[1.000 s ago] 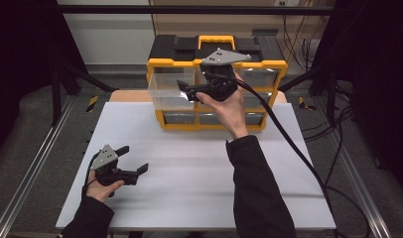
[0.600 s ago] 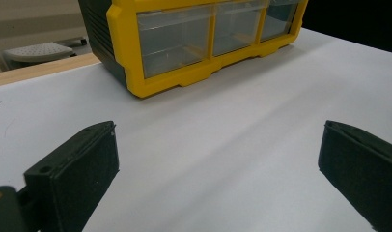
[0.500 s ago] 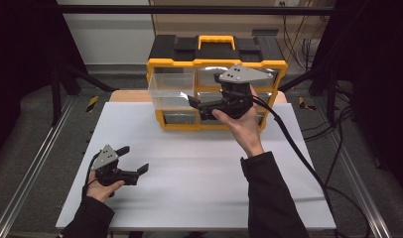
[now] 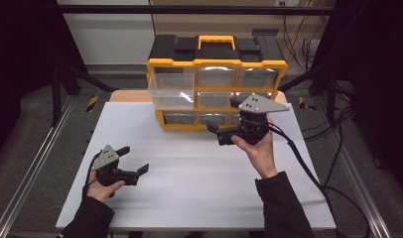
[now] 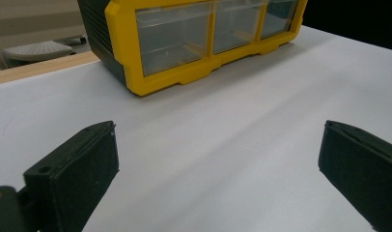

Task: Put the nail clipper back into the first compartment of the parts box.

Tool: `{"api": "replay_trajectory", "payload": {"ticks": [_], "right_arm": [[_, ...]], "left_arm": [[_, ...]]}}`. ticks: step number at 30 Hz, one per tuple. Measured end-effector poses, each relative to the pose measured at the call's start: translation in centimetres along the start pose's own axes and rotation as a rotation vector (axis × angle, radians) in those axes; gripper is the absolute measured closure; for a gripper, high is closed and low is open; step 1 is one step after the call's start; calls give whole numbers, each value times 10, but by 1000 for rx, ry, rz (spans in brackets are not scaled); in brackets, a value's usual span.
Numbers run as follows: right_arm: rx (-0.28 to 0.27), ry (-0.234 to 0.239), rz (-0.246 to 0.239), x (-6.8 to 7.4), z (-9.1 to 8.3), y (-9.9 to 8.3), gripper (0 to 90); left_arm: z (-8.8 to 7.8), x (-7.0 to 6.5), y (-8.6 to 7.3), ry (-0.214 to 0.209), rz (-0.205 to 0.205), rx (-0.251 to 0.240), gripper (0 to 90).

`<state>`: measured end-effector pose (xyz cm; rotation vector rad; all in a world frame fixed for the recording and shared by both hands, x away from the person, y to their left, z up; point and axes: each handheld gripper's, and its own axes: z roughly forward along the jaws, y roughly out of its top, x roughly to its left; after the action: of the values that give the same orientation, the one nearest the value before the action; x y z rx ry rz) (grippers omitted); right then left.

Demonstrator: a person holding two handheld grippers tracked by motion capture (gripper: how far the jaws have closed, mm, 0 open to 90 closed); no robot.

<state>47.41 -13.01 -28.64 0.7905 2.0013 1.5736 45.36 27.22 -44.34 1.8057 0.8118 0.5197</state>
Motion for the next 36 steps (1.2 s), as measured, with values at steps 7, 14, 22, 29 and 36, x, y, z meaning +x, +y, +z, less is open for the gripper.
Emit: {"api": "replay_trajectory", "payload": {"ticks": [7, 14, 22, 29, 36], "right_arm": [[31, 0, 30, -4, -4, -38, 27], [86, -4, 58, -11, -6, -78, 19], [159, -32, 55, -17, -11, -117, 8], [159, -22, 103, -24, -19, -145, 9], [121, -28, 113, -32, -31, -163, 15]], "left_arm": [[0, 0, 0, 1, 0, 1, 4], [1, -1, 0, -1, 3, 5, 3], [1, -1, -1, -1, 5, 9, 3], [1, -1, -1, -3, 6, 10, 3], [2, -2, -2, -5, 7, 14, 4]]}}
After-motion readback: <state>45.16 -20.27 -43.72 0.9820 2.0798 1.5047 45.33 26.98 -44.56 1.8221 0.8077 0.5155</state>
